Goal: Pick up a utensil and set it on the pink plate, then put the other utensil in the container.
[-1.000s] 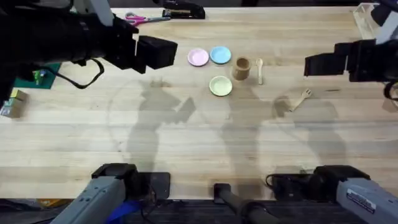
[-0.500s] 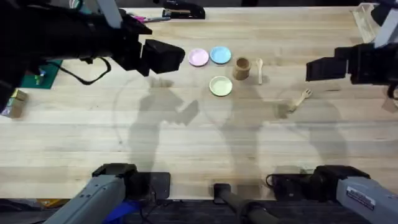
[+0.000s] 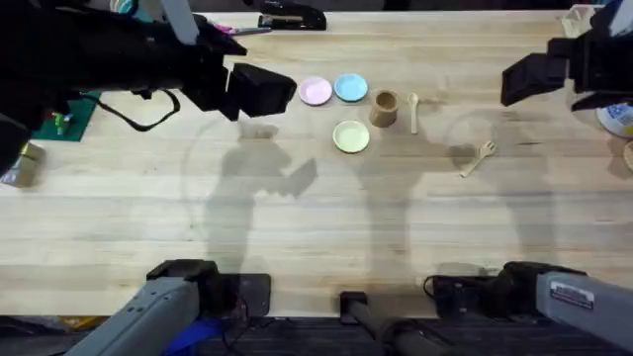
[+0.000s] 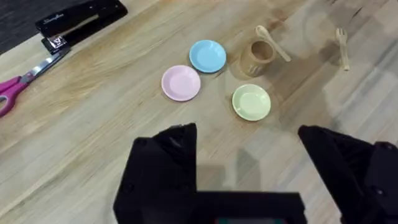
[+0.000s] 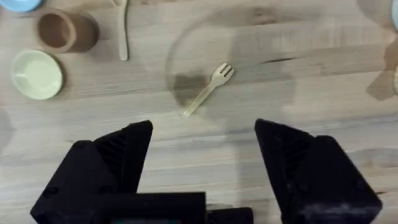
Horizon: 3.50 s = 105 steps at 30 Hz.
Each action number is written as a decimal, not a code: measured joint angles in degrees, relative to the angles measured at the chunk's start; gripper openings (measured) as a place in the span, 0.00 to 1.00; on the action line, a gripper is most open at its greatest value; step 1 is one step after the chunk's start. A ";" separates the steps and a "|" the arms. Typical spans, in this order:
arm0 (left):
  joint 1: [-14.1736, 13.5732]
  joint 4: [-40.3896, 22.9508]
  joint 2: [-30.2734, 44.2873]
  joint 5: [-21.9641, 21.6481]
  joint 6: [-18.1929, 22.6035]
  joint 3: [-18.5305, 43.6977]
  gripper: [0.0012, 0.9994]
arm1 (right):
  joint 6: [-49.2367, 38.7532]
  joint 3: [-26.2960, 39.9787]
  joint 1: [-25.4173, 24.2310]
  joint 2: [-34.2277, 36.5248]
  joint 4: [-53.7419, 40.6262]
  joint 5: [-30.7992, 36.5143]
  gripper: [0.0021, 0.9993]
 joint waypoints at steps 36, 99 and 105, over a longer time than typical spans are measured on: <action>0.00 -0.04 0.00 -0.04 0.01 0.00 0.99 | 20.85 -0.02 -2.57 20.55 -1.58 1.07 1.00; 0.00 -0.04 0.00 -0.22 0.02 0.00 0.99 | 42.61 -19.39 -0.95 20.50 19.34 0.03 0.03; 0.00 -0.04 0.00 -0.22 0.02 0.00 0.99 | 39.58 -16.15 -1.08 20.49 15.08 3.84 0.03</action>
